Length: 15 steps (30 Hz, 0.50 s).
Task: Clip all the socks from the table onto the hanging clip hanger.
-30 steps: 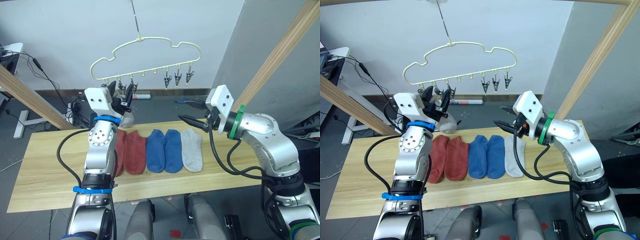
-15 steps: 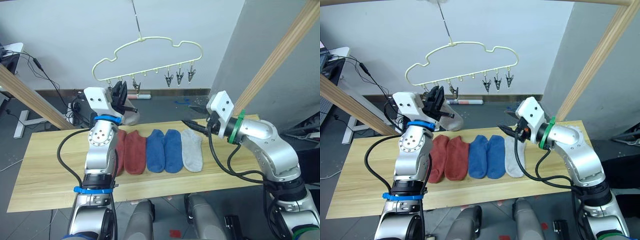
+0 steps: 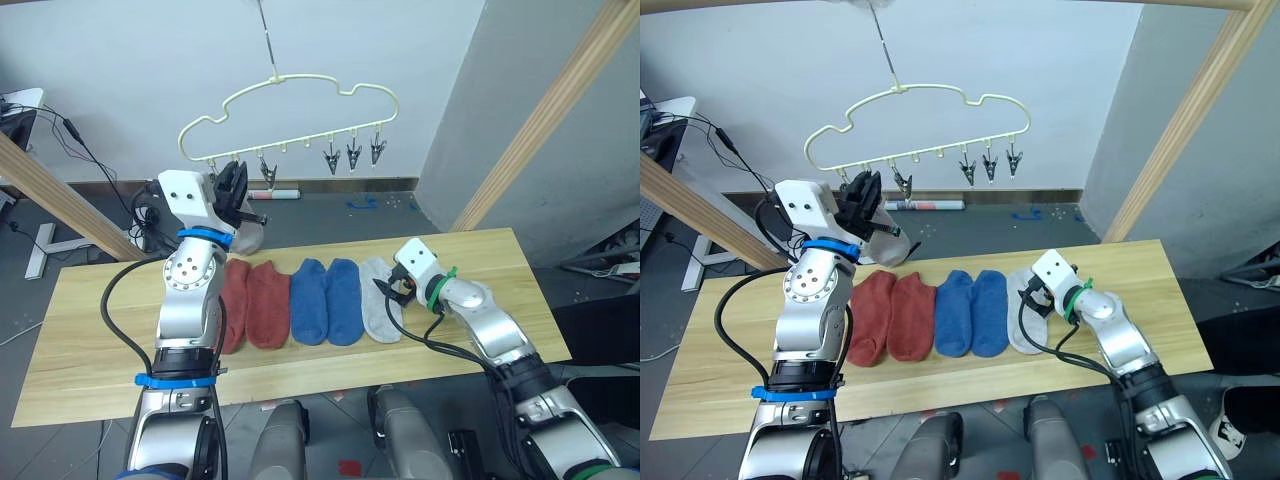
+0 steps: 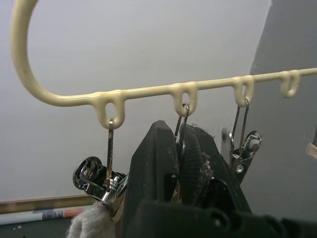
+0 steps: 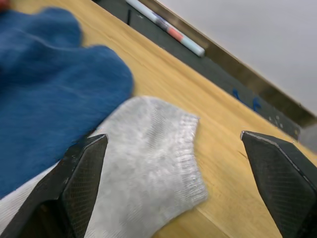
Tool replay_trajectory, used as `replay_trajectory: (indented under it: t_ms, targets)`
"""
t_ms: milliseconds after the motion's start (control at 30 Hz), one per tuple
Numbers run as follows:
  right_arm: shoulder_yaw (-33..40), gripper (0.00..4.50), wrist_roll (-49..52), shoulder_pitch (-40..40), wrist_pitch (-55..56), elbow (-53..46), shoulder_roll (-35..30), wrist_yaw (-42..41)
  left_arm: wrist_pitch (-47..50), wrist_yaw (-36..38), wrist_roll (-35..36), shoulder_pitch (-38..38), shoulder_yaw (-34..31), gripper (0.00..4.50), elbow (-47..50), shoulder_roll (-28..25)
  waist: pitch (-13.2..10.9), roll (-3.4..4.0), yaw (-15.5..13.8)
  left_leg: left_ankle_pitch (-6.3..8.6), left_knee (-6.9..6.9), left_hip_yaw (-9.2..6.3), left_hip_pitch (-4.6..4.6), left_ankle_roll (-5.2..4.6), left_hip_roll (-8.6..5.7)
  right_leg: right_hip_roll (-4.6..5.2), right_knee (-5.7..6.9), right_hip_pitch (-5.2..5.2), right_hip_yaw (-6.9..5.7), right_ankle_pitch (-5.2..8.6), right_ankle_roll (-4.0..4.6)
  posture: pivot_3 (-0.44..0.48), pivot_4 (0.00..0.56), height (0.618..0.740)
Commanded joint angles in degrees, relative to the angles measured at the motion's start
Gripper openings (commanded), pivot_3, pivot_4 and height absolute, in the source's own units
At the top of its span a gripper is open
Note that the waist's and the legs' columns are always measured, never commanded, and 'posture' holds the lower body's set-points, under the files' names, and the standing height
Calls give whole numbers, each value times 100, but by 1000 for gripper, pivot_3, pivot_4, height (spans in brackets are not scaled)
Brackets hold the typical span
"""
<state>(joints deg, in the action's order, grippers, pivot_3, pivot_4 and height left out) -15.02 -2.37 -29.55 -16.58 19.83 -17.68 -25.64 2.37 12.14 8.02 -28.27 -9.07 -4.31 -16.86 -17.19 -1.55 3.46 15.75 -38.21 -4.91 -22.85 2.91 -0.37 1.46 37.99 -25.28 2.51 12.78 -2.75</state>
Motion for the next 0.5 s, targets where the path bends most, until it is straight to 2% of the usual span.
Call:
replay_trajectory:
  t_ms: [33,67,167,367,500]
  targets:
    - [106,4500,-100,-264,152,857,224,159,120,150,119,66,-62,99,333,-127,0,0,-10,0,0,0,0,0,0,0,0,0,0,0,1,-46,279,740]
    - [116,4500,-125,-338,148,1054,269,159,156,184,136,75,-65,99,344,-140,0,0,-13,0,1,-1,0,0,-1,0,0,0,0,0,1,-45,279,740]
    - [165,3936,-133,-458,80,1359,352,99,210,233,174,93,-69,99,368,-173,2,-2,-18,0,0,0,1,0,-1,1,-1,1,3,-1,1,-42,279,740]
    - [88,1858,-191,-308,-56,1218,362,-91,319,343,245,116,-122,99,360,-217,4,-2,-18,0,-1,-2,3,0,-1,-1,3,3,2,-2,0,-38,278,740]
    - [60,438,-220,-184,-106,634,278,-185,485,607,463,142,-101,99,425,-288,6,-3,-17,0,-2,-2,4,0,-1,-1,5,4,3,-2,0,-42,277,740]
